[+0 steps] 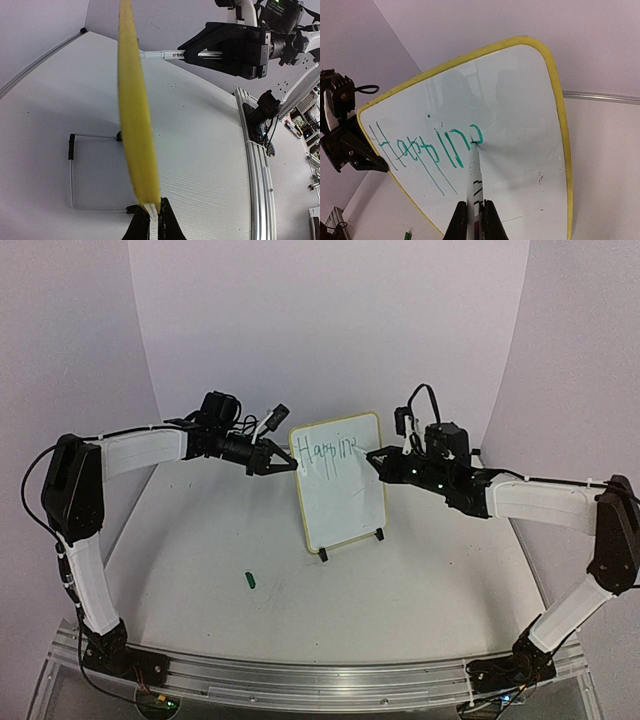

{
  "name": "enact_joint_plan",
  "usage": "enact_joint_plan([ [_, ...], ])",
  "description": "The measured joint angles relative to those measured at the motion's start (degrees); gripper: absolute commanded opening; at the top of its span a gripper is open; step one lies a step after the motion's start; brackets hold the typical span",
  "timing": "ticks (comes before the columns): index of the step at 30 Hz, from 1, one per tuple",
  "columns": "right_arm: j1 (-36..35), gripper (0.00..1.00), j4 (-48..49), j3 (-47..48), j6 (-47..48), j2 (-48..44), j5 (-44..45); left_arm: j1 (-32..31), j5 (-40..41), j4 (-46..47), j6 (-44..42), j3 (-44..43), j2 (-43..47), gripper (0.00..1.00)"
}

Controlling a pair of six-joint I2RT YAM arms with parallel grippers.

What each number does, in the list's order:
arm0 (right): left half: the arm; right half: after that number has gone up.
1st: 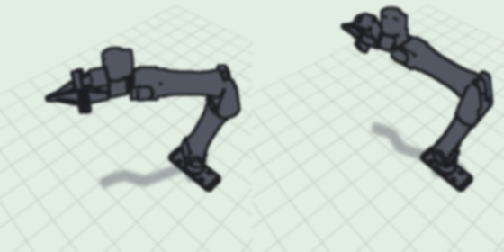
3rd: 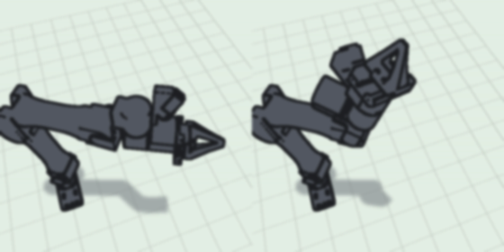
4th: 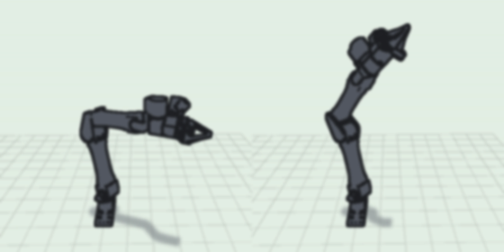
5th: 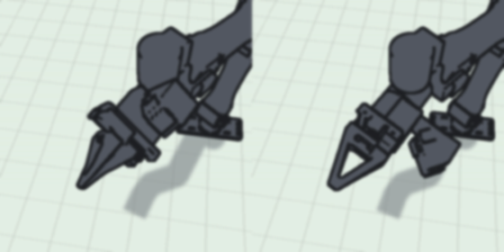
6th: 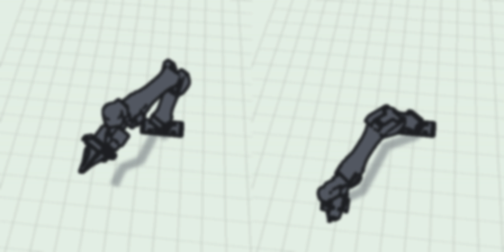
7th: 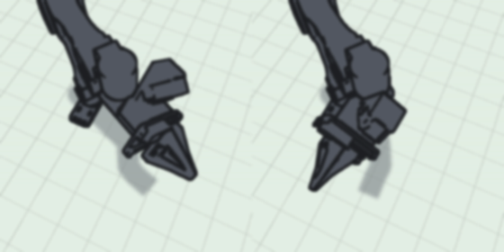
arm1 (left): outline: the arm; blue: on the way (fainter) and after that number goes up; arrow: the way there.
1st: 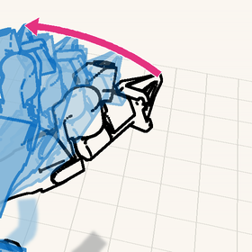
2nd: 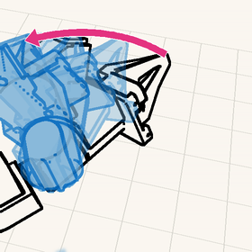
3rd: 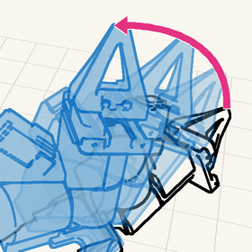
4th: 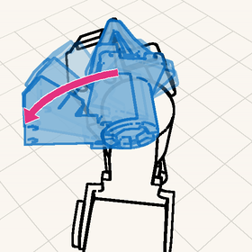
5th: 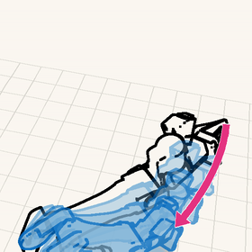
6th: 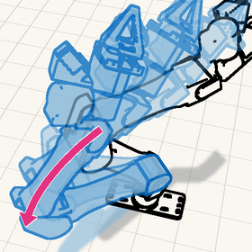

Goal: Write a sentence on the whiteboard
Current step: Write on the whiteboard with the whiteboard marker without the cap.

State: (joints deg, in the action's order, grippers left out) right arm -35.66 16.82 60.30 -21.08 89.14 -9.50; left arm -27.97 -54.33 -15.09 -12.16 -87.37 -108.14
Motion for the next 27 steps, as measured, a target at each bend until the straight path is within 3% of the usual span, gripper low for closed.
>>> enact_joint_plan([
  [27, 0.00, 0.00, -1.90, -1.55, 0.07, -2.38, 3.65, 0.02, 0.00, -0.02, 0.00, 0.00, 0.00, 0.00],
])
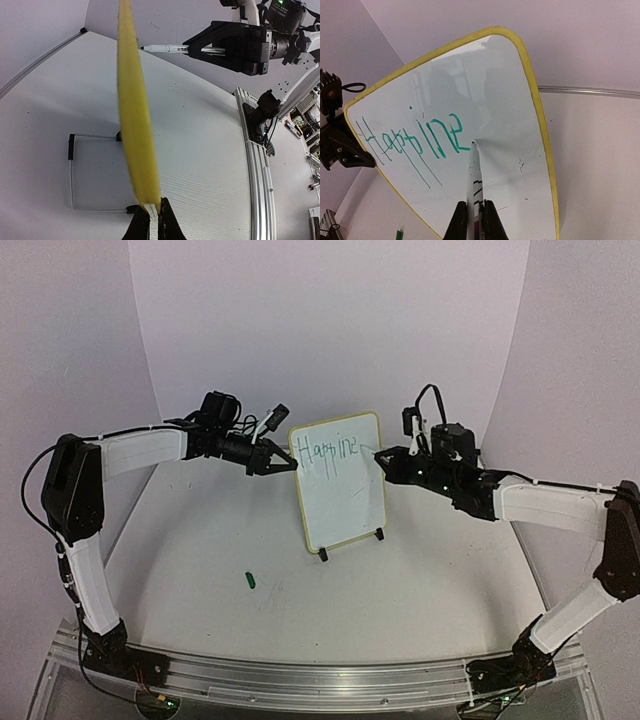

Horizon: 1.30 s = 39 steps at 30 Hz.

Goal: Write a sentence on the whiteboard
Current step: Write on the whiteboard with the whiteboard marker without the cap.

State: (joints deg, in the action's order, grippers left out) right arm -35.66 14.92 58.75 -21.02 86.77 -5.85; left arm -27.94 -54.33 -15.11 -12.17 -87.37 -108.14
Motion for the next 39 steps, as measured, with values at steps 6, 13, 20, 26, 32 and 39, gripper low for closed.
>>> enact_joint_plan([
  [6, 0.00, 0.00, 0.20, -0.08, 0.36, -2.58, 0.69, 0.00, -0.02, 0.00, -0.02, 0.00, 0.00, 0.00],
  [13, 0.02, 0.00, 0.06, 0.65, 1.36, -2.01, 1.17, 0.00, 0.00, 0.00, -0.02, 0.00, 0.00, 0.00],
  [20, 0.15, 0.00, 0.25, 2.01, 1.72, -0.66, 1.72, 0.00, -0.02, 0.00, -0.02, 0.00, 0.00, 0.00],
  [26, 0.39, 0.00, 0.45, 2.89, 1.75, 0.43, 2.01, 0.00, -0.02, 0.00, -0.02, 0.00, 0.00, 0.00],
  [32, 0.62, 0.00, 0.49, 3.62, 1.94, 1.68, 2.18, 0.00, -0.01, 0.00, -0.02, 0.00, 0.00, 0.00],
  [39, 0.63, 0.00, 0.54, 3.67, 2.35, 2.06, 1.64, 0.02, 0.03, 0.00, 0.00, 0.00, 0.00, 0.00],
])
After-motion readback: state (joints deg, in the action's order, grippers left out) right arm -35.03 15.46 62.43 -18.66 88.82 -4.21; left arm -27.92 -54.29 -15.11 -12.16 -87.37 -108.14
